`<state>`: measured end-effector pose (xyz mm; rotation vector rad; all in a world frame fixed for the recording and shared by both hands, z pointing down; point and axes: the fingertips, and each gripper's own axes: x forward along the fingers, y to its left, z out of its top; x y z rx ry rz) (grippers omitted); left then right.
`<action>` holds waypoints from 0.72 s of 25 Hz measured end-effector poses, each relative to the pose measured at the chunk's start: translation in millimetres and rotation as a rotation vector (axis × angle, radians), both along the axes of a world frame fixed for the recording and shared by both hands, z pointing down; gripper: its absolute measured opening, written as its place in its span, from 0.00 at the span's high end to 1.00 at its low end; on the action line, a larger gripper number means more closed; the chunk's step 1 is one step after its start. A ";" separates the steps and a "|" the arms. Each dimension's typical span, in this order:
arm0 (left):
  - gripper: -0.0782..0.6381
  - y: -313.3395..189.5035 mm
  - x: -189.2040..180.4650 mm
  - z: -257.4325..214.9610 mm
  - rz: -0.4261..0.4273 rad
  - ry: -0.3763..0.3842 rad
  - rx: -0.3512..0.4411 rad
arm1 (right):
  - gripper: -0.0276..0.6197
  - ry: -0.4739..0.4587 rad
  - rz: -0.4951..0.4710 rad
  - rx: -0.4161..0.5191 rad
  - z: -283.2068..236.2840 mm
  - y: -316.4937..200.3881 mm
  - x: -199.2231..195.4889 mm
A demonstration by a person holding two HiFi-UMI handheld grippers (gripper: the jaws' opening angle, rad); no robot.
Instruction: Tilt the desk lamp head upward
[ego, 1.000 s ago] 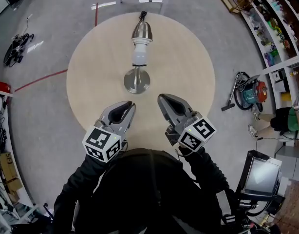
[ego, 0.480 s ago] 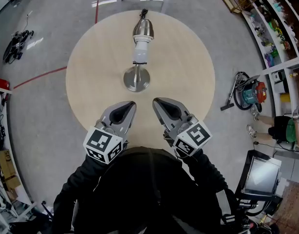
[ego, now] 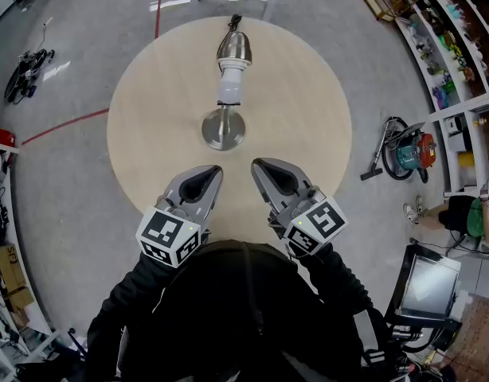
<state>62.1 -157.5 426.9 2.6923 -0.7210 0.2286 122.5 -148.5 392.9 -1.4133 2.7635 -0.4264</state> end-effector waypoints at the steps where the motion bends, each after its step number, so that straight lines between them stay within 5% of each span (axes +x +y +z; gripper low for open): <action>1: 0.87 0.2 0.4 0.1 0.001 0.000 0.000 | 0.95 -0.001 0.000 0.000 0.2 0.2 0.1; 18: 0.87 -0.9 -0.5 1.9 0.002 -0.004 -0.008 | 0.95 -0.010 -0.010 -0.002 0.2 0.8 -0.9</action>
